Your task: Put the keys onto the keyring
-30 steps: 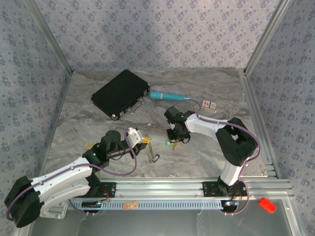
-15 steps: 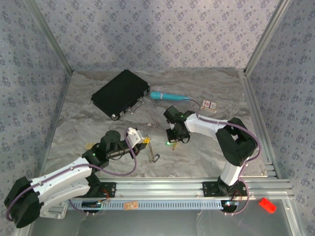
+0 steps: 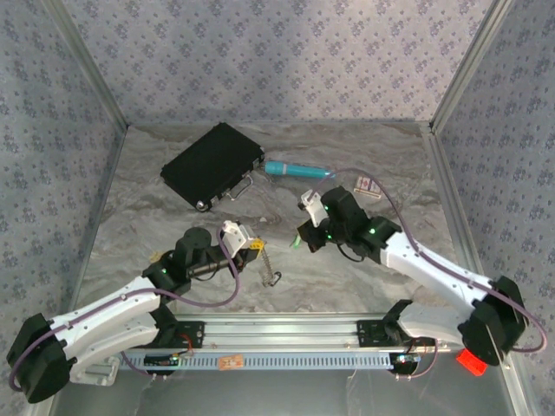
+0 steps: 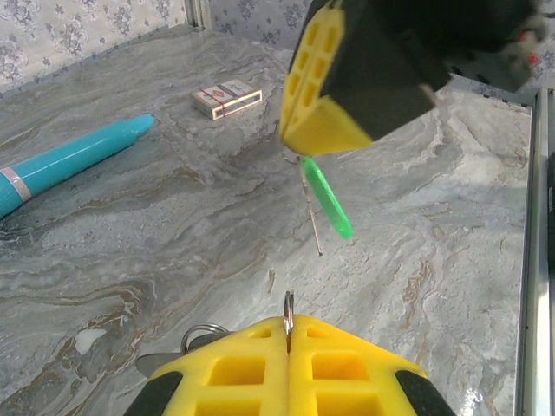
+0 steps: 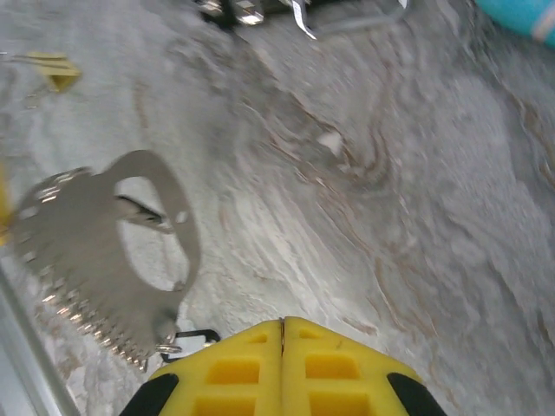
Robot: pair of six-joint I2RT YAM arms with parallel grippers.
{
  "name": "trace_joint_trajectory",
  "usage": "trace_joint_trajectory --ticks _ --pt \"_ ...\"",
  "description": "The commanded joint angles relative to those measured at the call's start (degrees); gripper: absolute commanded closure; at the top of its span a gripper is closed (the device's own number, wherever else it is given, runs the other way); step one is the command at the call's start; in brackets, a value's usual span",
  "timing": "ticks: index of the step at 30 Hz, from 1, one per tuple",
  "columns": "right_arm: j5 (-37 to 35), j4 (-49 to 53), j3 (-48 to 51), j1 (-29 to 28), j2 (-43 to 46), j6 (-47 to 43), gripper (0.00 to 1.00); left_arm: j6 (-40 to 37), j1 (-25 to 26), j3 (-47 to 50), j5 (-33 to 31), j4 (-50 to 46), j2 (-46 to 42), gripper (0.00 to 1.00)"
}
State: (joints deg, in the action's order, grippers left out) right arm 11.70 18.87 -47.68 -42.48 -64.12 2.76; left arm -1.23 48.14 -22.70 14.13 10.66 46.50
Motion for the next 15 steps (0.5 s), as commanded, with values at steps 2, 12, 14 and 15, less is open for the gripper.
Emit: trace_joint_trajectory --ticks 2,12,14,15 --pt "8.69 -6.83 2.37 -1.30 5.16 -14.76 1.00 3.37 0.33 -3.31 1.86 -0.15 -1.12 1.00" --pt "13.56 -1.71 -4.26 -4.50 1.87 -24.42 1.00 8.82 0.36 -3.66 4.22 1.53 0.25 1.00" --pt "12.52 -2.87 -4.02 -5.11 1.76 -25.31 1.00 10.23 0.33 -3.58 4.41 1.78 0.76 1.00" --pt "12.30 -3.37 -3.91 -5.35 1.67 -25.56 1.00 10.81 0.23 -3.58 4.54 1.97 0.95 1.00"
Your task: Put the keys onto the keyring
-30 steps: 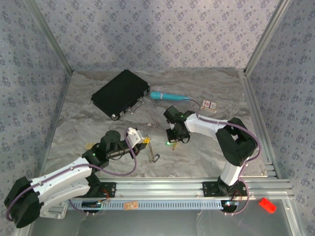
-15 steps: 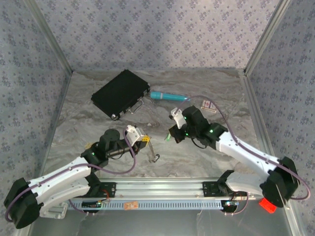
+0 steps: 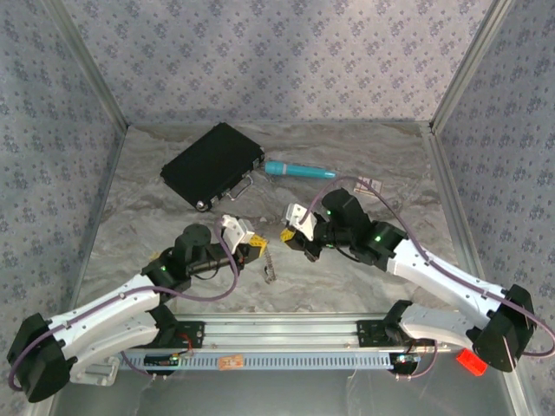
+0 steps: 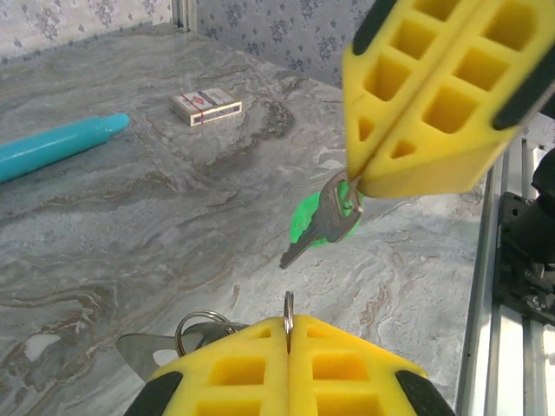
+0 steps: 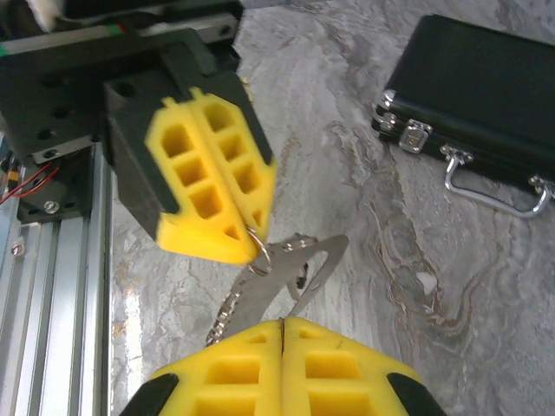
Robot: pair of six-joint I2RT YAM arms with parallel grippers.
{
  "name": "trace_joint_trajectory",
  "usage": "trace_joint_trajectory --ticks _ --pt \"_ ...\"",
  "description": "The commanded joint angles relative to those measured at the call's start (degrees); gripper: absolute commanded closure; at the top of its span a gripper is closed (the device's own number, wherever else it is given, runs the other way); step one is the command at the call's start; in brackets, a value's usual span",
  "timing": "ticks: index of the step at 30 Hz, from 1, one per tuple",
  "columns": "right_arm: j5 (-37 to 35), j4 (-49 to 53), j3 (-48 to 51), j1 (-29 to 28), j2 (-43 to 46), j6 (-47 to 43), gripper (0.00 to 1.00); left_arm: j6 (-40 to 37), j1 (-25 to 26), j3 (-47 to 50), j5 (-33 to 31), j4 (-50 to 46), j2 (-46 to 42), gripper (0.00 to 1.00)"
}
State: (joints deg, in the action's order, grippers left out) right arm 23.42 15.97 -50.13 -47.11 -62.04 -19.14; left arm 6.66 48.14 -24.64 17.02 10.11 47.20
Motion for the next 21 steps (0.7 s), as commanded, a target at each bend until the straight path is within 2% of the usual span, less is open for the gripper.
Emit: trace_joint_trajectory --ticks 1,15,21 --pt "0.62 -1.05 -1.20 -0.90 -0.54 -3.97 1.00 3.50 0.20 -1.56 1.85 2.63 0.55 1.00" --pt "-1.71 -4.62 0.83 -5.07 -3.76 -8.66 1.00 6.62 0.18 -0.14 4.32 3.98 0.90 1.00" --pt "-7.33 -7.24 2.47 -5.44 -2.70 -9.32 1.00 6.79 0.16 -0.17 4.70 3.60 0.88 1.00"
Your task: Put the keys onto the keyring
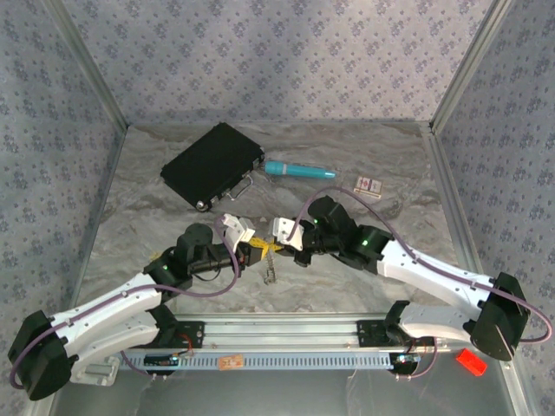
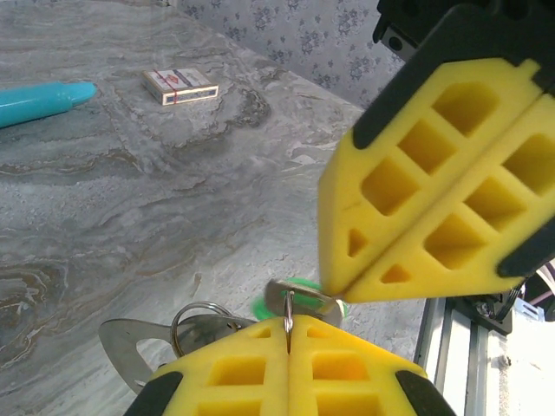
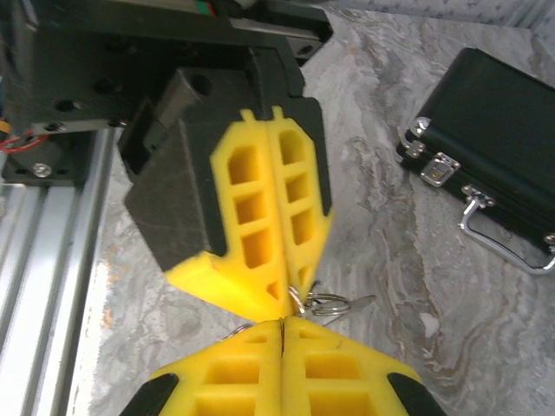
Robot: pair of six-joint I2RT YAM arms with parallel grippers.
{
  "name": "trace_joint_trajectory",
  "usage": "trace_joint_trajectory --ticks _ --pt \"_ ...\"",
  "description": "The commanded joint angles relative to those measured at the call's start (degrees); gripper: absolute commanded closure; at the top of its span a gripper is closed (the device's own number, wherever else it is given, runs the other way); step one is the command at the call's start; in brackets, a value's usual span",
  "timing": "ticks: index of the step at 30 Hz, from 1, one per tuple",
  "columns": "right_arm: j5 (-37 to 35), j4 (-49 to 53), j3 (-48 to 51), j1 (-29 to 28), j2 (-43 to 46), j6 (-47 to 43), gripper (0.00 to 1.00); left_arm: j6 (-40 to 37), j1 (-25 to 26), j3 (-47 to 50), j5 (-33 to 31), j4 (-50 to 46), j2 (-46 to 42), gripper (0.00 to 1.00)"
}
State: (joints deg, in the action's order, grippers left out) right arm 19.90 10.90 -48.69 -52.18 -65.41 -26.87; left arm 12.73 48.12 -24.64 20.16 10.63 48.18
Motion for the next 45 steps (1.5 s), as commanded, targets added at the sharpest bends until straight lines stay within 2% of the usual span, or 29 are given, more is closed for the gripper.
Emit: trace_joint_trajectory --ticks 1,12,20,25,39,45 --pt "-5.02 -2.42 1.44 -0.45 0.87 -1.95 1.00 0.80 0.19 -0.15 1.55 3.15 -0.06 1.00" --pt "-4.99 -4.98 3.19 -0.51 1.77 -0.77 1.00 1.96 -0.06 0.03 1.44 3.54 -0.18 1.00" --pt "-3.80 -7.52 5.05 -0.10 2.65 1.15 1.00 8.34 -0.63 0.39 0.67 5.83 0.42 1.00" --pt "-5.74 -9.50 5.62 -0.20 2.48 2.05 1.00 10.88 -0.73 0.34 0.91 6.60 1.16 1.00" --pt "-5.27 -10.90 6.97 -0.02 2.92 2.77 1.00 11.97 -1.14 -0.98 1.19 6.03 2.91 1.00" --pt "-7.38 -11.05 7.27 -0.20 2.74 2.57 1.00 12.40 -1.29 -0.93 1.41 6.10 2.64 1.00"
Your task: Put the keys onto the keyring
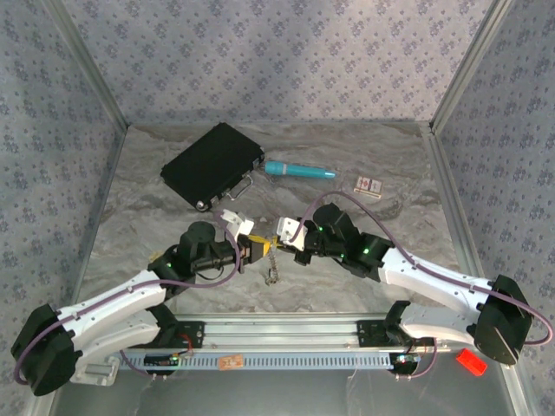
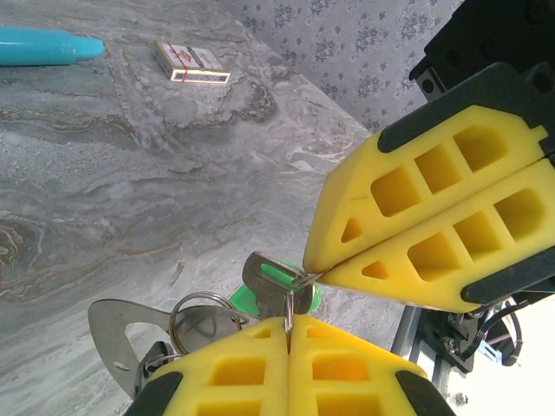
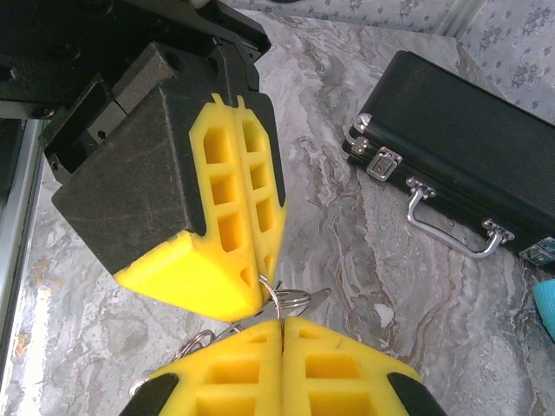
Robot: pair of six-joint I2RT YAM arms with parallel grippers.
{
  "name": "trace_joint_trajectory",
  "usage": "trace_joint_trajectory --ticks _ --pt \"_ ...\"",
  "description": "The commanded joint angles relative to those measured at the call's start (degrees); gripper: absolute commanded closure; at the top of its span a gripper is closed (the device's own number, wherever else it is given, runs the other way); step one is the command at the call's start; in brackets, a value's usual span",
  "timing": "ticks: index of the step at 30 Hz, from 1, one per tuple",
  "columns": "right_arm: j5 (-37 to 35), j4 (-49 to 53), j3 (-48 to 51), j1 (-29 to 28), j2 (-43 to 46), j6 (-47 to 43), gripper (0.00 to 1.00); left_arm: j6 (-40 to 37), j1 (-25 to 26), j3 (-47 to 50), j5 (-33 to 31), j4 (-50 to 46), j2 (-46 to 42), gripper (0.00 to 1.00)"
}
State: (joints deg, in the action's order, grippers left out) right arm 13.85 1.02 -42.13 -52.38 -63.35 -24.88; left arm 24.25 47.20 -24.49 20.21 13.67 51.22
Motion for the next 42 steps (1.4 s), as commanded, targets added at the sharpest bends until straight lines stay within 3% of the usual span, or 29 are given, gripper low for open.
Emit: trace_joint_trajectory --ticks 1,11,42 --pt "-1.14 -1.20 0.73 -0.06 0.69 0.63 1.00 0.97 -0.51 -1.09 1.41 3.11 -0.41 1.00" --pt "-3.47 -1.68 0.38 -0.35 -0.09 0.98 1.00 0.89 -0.61 -0.98 1.61 3.44 -0.43 1.00" --pt "-0.49 -1.02 0.29 -0.44 -0.11 1.79 1.00 1.06 -0.70 -0.83 1.24 4.05 -0.42 1.00"
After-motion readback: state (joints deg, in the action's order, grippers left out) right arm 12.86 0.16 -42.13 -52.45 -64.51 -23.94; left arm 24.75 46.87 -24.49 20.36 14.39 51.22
